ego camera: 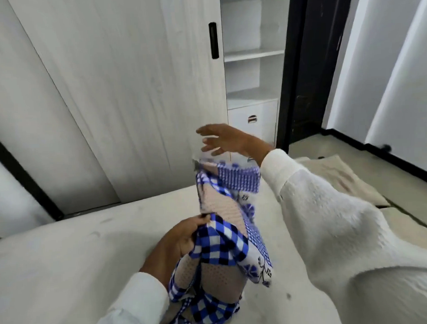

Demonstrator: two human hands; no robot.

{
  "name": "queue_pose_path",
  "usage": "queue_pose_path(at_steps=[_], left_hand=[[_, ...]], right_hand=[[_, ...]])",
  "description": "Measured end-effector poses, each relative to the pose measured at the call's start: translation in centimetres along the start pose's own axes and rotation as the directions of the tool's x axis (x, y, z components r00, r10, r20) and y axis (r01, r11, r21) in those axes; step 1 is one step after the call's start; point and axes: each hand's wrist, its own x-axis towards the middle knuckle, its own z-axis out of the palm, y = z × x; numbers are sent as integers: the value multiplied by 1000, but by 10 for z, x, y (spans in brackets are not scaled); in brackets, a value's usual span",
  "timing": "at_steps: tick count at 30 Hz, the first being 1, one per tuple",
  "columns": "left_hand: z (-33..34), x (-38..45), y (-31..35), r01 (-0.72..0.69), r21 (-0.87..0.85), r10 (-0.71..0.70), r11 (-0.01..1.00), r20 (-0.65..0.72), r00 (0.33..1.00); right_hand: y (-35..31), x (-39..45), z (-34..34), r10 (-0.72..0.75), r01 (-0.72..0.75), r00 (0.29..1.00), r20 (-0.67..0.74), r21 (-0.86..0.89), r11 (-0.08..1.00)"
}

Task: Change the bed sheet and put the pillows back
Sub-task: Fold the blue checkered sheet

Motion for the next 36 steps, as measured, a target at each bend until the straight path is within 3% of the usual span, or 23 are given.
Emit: queue_pose_path(at_steps=[2,6,10,13,15,17,19,22,25,28,30,33,36], left_hand=[[-6,6,-4,-21,-77,13,997,-113,994],[-17,10,-11,-90,-151,62,984,-179,982],[-22,8,-9,-197,-239,169,951,-135,976],[-20,3,6,-249,-258,230,933,-102,968],[-19,-1,23,-279,-261,266,924,-84,960],[-15,-6,43,-310,-246,302,918,-70,951],[-12,-13,63,-350,-250,344,903,-68,936],[-14,-24,94,-441,-292,434,849,-91,896],[-18,-40,124,-509,-309,508,804,-89,857],[-19,-56,158,-593,-295,594,750,-97,799],[-16,-71,181,-629,-280,631,725,-94,770],[-17,-96,225,-704,-210,699,678,-114,706],[-25,-122,276,-731,72,722,679,-249,646]], right_hand=[[29,-6,14,-46,35,992,-119,-95,995],[110,-42,23,52,-42,933,-357,35,998],[201,-77,32,353,-305,729,-587,183,935],[232,-100,41,516,-497,614,-597,214,841],[228,-111,49,595,-441,667,-449,406,801],[215,-111,53,548,-317,772,-322,551,772],[198,-102,52,422,-82,834,-357,675,734],[164,-87,40,256,189,831,-494,682,707],[133,-77,26,122,248,891,-437,694,676],[100,-68,19,47,191,945,-324,663,724],[70,-60,12,7,207,951,-311,649,732],[0,-51,-14,-44,324,903,-428,608,725],[-82,-54,-42,-61,255,814,-578,261,931]])
